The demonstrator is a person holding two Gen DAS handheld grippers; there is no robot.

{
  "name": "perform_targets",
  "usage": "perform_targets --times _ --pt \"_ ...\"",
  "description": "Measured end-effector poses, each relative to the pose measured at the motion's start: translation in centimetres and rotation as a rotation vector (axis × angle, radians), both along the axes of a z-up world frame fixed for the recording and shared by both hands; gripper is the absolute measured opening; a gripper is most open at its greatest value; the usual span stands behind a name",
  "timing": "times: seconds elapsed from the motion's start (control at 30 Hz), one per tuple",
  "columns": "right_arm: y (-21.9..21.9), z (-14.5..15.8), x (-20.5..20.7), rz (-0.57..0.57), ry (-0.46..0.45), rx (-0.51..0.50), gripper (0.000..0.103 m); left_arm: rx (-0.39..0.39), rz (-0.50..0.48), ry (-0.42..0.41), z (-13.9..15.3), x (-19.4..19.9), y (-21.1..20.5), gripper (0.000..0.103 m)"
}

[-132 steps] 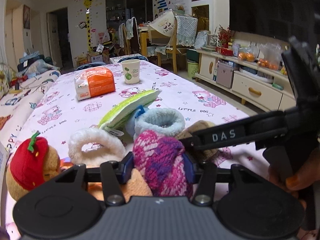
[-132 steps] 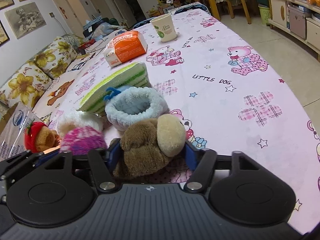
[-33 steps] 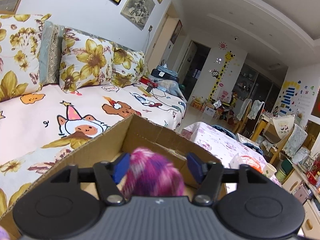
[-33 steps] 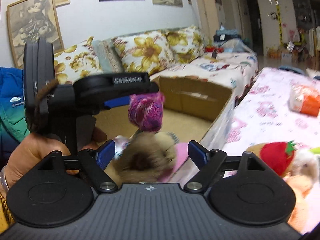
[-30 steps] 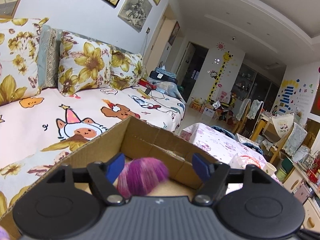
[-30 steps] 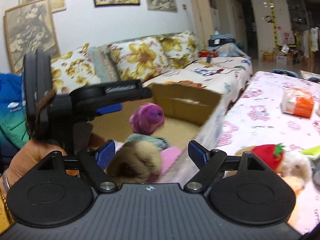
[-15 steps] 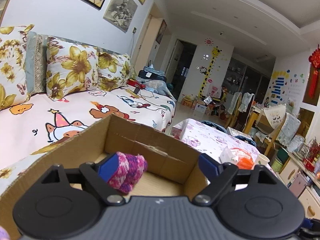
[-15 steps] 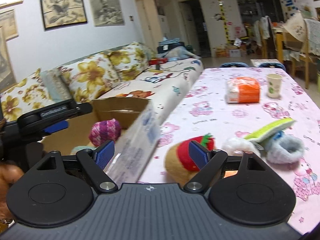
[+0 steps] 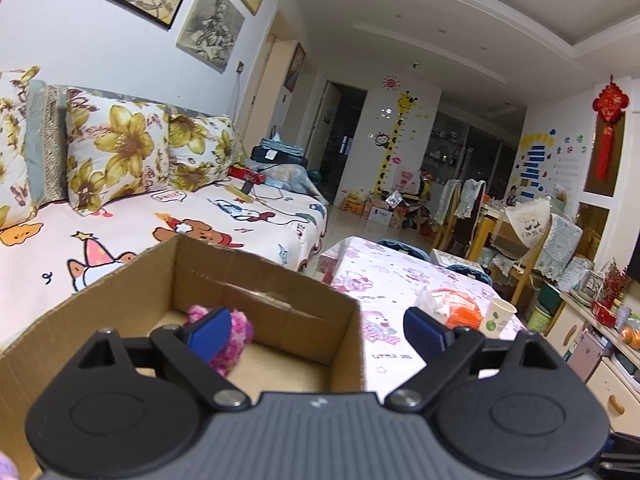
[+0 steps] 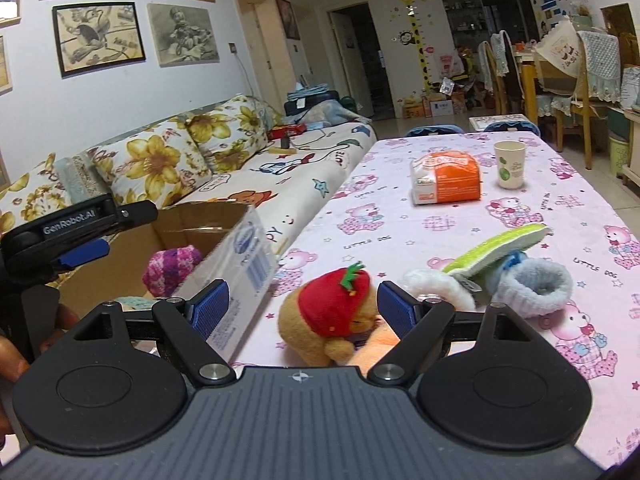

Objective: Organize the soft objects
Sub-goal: 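Move both open tools back over the remaining toys on the table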

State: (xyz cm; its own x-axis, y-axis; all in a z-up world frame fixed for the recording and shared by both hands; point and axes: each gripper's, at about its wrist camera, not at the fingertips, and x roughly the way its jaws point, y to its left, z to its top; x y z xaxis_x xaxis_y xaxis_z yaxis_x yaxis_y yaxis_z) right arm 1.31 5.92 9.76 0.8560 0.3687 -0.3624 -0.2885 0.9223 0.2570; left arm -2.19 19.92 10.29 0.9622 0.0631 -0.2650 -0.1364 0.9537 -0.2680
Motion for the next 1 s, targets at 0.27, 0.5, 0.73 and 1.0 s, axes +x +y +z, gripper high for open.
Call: perform_targets --times 0.27,0.5,0.73,1.0 --pt "-1.2 -0.2 -0.3 -0.039 0.000 0.009 0.102 0.041 -0.060 -0.014 0.2 0.3 -2.4 0.094" --pt "-2.4 -0.4 -0.6 -0.077 0.003 0.023 0.102 0.070 -0.097 -0.007 -0.1 0.6 -3.9 0.094" --pt "-3.7 -0.4 -0.7 -0.108 0.006 0.033 0.102 0.101 -0.130 0.003 -0.5 0.7 -5.5 0.094" --pt "-4.8 -0.5 -1.1 -0.139 0.009 0.036 0.102 0.133 -0.163 0.019 -0.9 0.8 -7.4 0.094"
